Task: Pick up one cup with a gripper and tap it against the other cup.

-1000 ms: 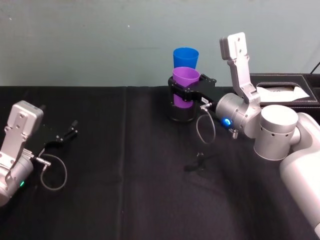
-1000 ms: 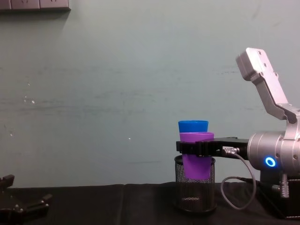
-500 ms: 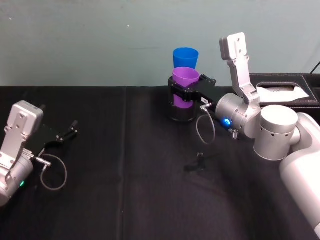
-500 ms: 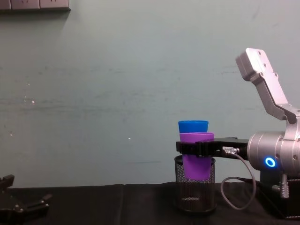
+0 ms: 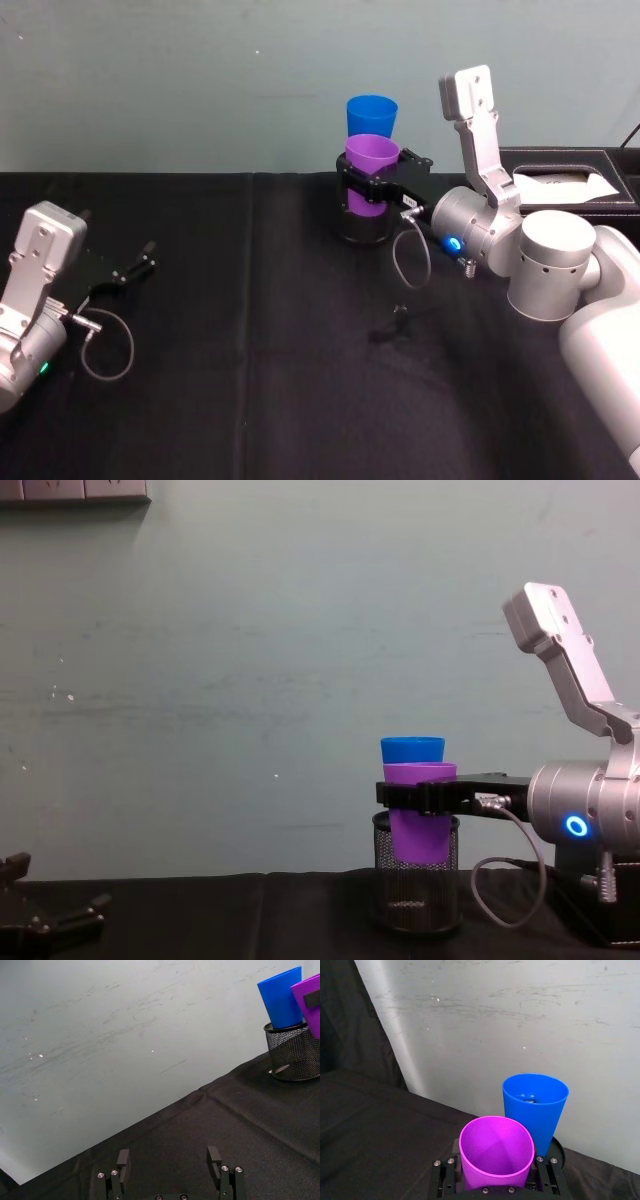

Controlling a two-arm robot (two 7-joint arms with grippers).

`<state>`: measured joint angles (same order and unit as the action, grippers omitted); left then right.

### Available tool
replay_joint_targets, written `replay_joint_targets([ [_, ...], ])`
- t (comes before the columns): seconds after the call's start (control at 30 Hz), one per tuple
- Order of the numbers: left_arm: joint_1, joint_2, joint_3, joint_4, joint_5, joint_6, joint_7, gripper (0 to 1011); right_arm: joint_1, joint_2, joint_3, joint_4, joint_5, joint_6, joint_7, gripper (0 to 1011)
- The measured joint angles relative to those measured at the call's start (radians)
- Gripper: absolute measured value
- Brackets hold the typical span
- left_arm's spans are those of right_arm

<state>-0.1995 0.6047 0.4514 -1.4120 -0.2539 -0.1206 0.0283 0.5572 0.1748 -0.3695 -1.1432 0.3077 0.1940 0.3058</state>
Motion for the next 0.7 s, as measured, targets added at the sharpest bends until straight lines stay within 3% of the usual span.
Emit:
replay_joint_targets([
  [0.7,0.000,0.000,0.000,0.000,0.000,0.000,0.000,1000,0.000,0.000,0.000,0.000,0.000,0.000,0.000,723],
])
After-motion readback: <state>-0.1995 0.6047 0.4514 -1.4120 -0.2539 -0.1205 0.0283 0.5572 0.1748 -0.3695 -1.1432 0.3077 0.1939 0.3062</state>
